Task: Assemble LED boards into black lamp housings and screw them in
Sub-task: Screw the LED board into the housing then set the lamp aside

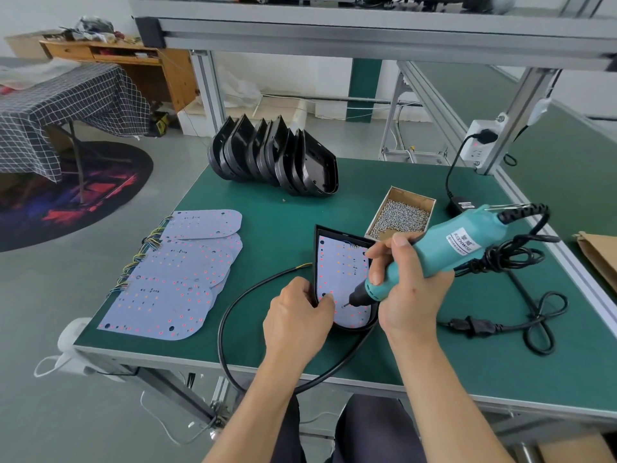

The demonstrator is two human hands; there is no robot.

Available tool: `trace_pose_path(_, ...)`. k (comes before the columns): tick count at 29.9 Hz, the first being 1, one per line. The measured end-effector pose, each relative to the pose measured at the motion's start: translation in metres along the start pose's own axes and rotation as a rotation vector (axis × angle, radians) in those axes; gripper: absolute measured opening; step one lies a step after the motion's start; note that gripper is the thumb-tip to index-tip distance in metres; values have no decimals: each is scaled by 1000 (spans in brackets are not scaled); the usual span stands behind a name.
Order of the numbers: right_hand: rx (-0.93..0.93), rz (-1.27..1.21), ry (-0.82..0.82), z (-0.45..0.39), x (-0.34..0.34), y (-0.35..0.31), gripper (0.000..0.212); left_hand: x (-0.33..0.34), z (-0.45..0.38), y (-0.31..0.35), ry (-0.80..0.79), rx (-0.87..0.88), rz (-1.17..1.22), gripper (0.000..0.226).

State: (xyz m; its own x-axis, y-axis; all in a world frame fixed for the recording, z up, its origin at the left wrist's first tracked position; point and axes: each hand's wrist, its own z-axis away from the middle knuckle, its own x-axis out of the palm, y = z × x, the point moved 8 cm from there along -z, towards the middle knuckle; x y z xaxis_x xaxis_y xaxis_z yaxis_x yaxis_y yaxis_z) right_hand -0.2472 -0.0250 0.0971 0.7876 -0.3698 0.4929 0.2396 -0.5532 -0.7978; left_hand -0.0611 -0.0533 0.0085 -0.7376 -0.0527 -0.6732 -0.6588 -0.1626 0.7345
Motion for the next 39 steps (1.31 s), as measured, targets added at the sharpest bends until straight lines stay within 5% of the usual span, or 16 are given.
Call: trace_pose_path(39,19,-52,-86,0,-4,-1,12,-1,1,2,-9,-2,3,31)
